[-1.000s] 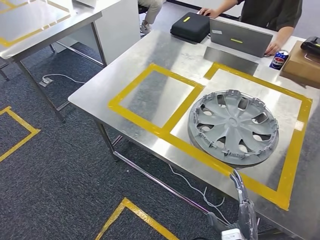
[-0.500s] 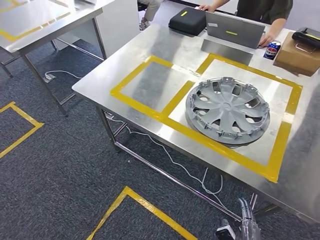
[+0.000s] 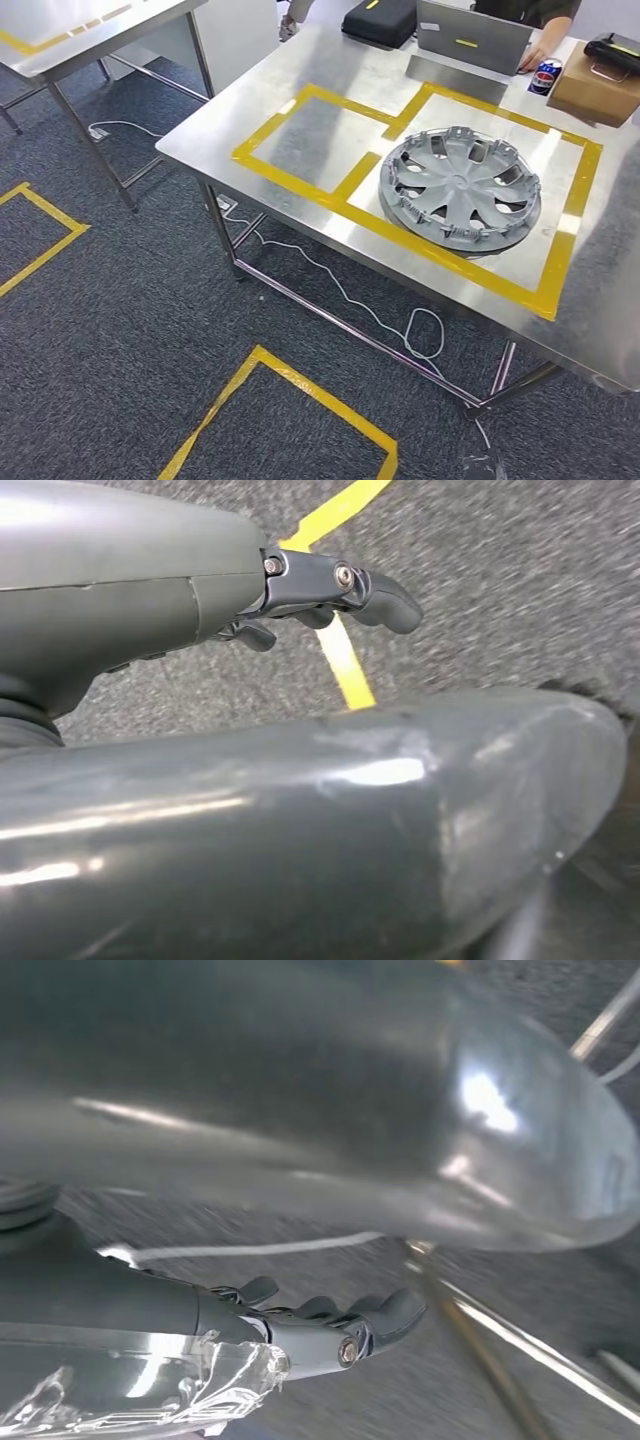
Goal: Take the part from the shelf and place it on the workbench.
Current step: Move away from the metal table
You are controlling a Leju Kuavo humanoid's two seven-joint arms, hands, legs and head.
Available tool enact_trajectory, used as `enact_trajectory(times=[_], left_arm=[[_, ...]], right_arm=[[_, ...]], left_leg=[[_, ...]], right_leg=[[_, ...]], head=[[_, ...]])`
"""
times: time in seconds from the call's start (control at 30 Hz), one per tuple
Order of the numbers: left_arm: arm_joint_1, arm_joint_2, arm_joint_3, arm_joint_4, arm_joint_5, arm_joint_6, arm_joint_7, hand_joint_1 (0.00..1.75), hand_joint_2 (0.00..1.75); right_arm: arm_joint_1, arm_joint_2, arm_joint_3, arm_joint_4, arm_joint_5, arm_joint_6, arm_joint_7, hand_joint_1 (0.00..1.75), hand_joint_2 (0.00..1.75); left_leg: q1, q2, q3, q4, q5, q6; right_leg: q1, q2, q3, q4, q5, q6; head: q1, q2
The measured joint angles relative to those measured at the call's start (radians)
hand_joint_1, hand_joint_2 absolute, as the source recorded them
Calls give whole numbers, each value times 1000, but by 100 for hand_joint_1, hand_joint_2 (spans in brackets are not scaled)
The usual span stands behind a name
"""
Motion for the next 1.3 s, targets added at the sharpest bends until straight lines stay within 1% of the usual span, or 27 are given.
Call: enact_trajectory(times=[0.03,0.07,0.13,0.17,0.2,0.23,0.3,0.37,0.4,0.47,0.53,0.57,0.63,0.67,0.7,0.73,0.77,0.83,0.9,0.93,1.0,1.07,1.13,1.17,1.2,1.23,1.3], left_arm=[[3,2,2,0,-2,-1,0,0,0],[4,4,3,0,-4,-3,1,0,0],[3,9,5,0,-9,-7,1,0,0],[1,9,5,0,-12,-10,1,0,0],[0,9,5,0,-14,-13,2,0,0],[-1,9,6,0,-15,-16,4,0,0],[-2,9,6,0,-21,-23,11,0,0],[-8,9,6,0,-28,-28,20,0,0],[-11,8,6,0,-32,-30,26,0,0],[-15,9,6,0,-37,-32,41,0,0],[-14,10,6,0,-43,-31,59,0,0],[-15,11,6,0,-46,-31,66,0,0],[-16,11,5,0,-47,-28,74,0,0],[-17,11,5,0,-47,-27,76,0,0],[-16,11,5,0,-48,-27,76,0,0],[-15,12,5,0,-48,-26,77,0,0],[-14,12,5,0,-48,-26,78,0,0],[-15,12,5,0,-49,-24,79,0,0],[-19,12,5,0,-49,-21,79,0,0],[-19,11,6,0,-48,-21,79,0,0],[-17,10,6,0,-46,-20,81,0,0],[-14,10,7,0,-40,-14,87,0,0],[-14,8,13,0,-30,0,93,0,0],[-15,7,17,0,-27,6,95,0,0],[-14,5,20,0,-25,11,97,0,0],[-13,4,22,0,-25,13,99,0,0],[-11,2,27,0,-25,15,102,0,0]], right_arm=[[-1,0,-12,15,-2,8,11,0,0],[-5,1,-23,30,-4,20,35,0,0],[-17,4,-50,60,4,43,126,0,0],[-21,6,-62,75,17,51,188,0,0],[-23,9,-71,88,35,53,248,0,0],[-24,11,-75,100,59,51,306,0,0],[-26,15,-76,120,111,49,414,0,0],[-31,22,-73,138,153,58,495,0,0],[-34,27,-70,146,170,68,521,0,0],[-36,38,-58,159,203,87,552,0,0],[-37,47,-39,166,240,93,560,0,0],[-37,51,-28,168,258,90,558,0,0],[-36,54,-11,171,281,82,553,0,0],[-36,54,-5,172,288,78,552,0,0],[-36,54,1,174,293,75,552,0,0],[-37,54,6,175,297,73,552,0,0],[-38,55,12,176,300,72,552,0,0],[-39,56,20,176,302,71,553,0,0],[-39,56,24,177,292,71,553,0,0],[-39,57,25,178,281,70,554,0,0],[-41,58,22,178,245,67,547,0,0],[-42,62,4,178,190,49,510,0,0],[-41,68,-33,178,144,13,447,0,0],[-41,70,-52,178,135,-1,422,0,0],[-41,71,-65,178,137,-7,411,0,0],[-42,71,-74,178,141,-7,409,0,0],[-43,71,-83,179,152,-6,416,0,0]], left_leg=[[-1,3,-7,-1,7,10],[-1,5,-14,-2,13,18],[-7,5,-29,-1,24,26],[-10,1,-36,0,28,28],[-14,-3,-42,0,33,29],[-17,-9,-46,1,38,30],[-21,-23,-50,2,45,28],[-22,-39,-55,4,52,24],[-21,-47,-59,5,57,20],[-20,-64,-68,7,66,9],[-20,-51,-85,32,45,-2],[-19,-36,-105,72,16,-9],[-13,-11,-164,200,-56,-22],[-9,-7,-189,260,-80,-28],[-6,-6,-201,292,-83,-33],[-3,-4,-194,288,-67,-36],[0,2,-167,247,-37,-39],[1,44,-86,116,20,-43],[-4,78,-44,37,36,-31],[-7,78,-43,28,33,-21],[-7,56,-53,26,36,1],[-6,37,-61,24,44,15],[-7,14,-70,24,51,26],[-9,1,-75,24,55,30],[-12,-13,-79,25,58,32],[-14,-27,-81,25,62,32],[-17,-57,-84,25,68,31]], right_leg=[[-2,0,-11,23,-25,3],[-2,-1,-28,70,-66,5],[0,-1,-66,208,-154,4],[1,-1,-77,267,-176,1],[4,-1,-74,295,-176,-4],[8,1,-52,284,-161,-10],[17,23,40,161,-118,-29],[20,56,127,30,-107,-42],[20,65,147,-3,-112,-44],[20,52,152,-19,-112,-43],[15,31,149,-25,-105,-47],[13,20,147,-28,-101,-49],[13,-6,140,-27,-98,-53],[13,-19,137,-26,-97,-53],[14,-33,134,-25,-96,-53],[14,-46,131,-23,-96,-52],[13,-58,129,-20,-96,-51],[15,-78,124,-13,-98,-45],[20,-97,120,-5,-101,-34],[22,-106,119,-2,-101,-29],[20,-115,120,4,-104,-18],[16,-78,98,53,-143,-7],[15,-30,43,181,-215,-3],[15,-19,15,247,-244,-5],[16,-13,-2,288,-254,-8],[17,-9,-1,290,-244,-12],[20,14,55,185,-180,-26]], head=[[1,0],[2,0],[4,0],[4,0],[4,0],[4,0],[4,0],[3,0],[3,0],[3,0],[-1,0],[-4,0],[-11,0],[-11,0],[-11,0],[-11,0],[-11,0],[-12,0],[-11,0],[-10,0],[-9,0],[-7,0],[-5,0],[-5,0],[-5,0],[-5,0],[-5,0]])
